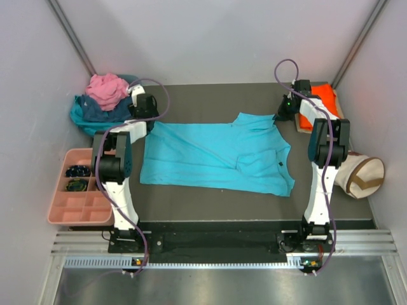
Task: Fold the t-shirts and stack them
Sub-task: Fold the tshirt
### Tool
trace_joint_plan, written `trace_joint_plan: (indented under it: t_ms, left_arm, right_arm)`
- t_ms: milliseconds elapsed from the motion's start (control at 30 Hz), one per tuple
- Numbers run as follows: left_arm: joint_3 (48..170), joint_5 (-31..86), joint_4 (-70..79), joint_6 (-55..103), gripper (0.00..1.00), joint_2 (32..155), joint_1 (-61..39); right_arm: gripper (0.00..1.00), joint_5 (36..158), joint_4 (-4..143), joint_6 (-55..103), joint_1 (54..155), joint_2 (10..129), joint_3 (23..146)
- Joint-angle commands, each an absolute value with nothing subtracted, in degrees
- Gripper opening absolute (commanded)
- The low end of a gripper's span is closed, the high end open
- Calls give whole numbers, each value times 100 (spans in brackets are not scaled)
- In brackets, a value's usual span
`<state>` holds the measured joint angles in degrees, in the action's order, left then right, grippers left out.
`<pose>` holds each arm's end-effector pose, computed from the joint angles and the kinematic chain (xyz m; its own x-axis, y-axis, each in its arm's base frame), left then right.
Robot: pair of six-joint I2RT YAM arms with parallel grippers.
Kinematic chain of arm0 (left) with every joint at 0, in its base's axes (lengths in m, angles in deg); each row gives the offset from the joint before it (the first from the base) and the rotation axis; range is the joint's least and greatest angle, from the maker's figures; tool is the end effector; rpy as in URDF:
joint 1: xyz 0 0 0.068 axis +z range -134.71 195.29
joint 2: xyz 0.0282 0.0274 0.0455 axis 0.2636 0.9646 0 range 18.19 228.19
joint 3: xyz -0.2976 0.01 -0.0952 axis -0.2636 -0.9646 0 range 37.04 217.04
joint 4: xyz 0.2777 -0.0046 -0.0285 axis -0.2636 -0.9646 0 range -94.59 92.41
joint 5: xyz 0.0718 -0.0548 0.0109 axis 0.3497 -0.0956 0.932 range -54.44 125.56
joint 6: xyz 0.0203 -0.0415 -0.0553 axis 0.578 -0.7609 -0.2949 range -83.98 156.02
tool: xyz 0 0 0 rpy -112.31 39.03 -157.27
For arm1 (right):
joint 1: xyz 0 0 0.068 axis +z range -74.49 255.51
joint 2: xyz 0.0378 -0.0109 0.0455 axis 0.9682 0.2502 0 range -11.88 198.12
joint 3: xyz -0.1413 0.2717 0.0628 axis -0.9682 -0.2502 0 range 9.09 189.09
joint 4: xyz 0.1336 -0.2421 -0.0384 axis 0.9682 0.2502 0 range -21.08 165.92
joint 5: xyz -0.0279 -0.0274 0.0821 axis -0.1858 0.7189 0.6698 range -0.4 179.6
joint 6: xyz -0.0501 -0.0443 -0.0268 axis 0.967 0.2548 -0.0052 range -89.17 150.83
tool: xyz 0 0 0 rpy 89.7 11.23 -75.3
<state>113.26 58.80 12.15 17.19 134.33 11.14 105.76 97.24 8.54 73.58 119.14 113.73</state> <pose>0.5070 -0.0133 0.1992 -0.3861 -0.2695 -0.8822 -0.4209 0.9025 -0.0914 0.5593 -0.0023 0.1729 -0.8035 0.3915 -0.4485 0.1905 0.8828 0.4293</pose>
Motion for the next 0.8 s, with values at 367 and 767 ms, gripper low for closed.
trace_joint_plan:
  t_ms: [367, 767]
  left_arm:
    - [11588, 5649, 1278, 1572, 58, 13685, 1230]
    - [12176, 4936, 470, 1185, 56, 13983, 1405]
  right_arm:
    - [0, 10577, 9582, 912, 7340, 11820, 11562]
    - [0, 10568, 9582, 921, 7349, 11828, 11562]
